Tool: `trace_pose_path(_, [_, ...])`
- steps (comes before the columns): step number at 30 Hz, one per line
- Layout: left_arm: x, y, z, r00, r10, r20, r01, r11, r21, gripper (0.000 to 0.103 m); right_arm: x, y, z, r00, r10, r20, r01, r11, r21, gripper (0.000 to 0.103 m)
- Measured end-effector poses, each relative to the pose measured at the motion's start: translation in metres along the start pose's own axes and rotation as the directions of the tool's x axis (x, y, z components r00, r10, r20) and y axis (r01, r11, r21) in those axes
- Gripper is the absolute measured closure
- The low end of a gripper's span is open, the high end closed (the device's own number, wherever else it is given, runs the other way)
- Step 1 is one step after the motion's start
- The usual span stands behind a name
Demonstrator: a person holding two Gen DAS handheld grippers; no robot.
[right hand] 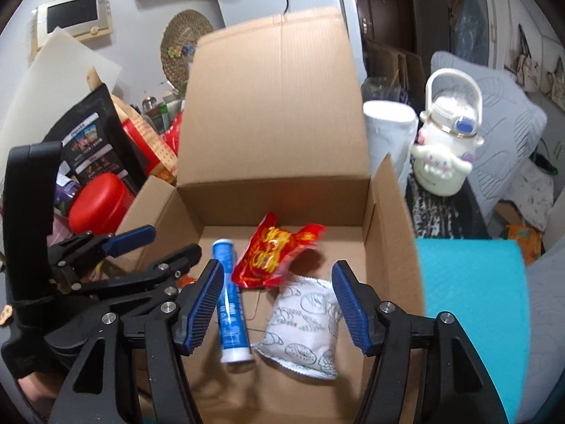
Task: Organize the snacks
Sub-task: 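Withdraw both grippers from the box back toward the remaining snacks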
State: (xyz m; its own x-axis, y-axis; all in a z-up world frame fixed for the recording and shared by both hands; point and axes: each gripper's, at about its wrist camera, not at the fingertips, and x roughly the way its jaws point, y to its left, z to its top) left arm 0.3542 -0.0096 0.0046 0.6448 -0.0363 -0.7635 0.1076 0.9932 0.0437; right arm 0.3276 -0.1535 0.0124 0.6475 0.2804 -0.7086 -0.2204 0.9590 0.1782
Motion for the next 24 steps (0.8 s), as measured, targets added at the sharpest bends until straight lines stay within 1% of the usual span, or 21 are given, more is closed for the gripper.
trace_pose_path(5, [-0.035,0.004,0.006,0.998,0.009,0.061,-0.008,1.0,-0.017,0.047,-0.031,0.009,0.004,0.998,-0.028,0.047,0.029,0.999,-0.02,0.039])
trace_pose_path(12, [-0.085,0.01,0.008,0.991,0.014,0.134,-0.01,0.999,-0.032,0.047,-0.08,0.026,0.007,0.992,-0.044,0.117,0.05,0.997,-0.051,0.039])
trace_pose_path(19, [-0.141,0.014,-0.005,0.98,0.006,0.2,-0.002,1.0,-0.021,0.047,-0.128,0.045,-0.002,0.981,-0.047,0.186,0.062,0.995,-0.073,0.039])
trace_pose_path(24, [-0.174,0.014,-0.019,0.973,0.008,0.231,-0.004,1.0,-0.015,0.046,-0.161,0.057,-0.017,0.973,-0.048,0.226,0.066,0.995,-0.077,0.039])
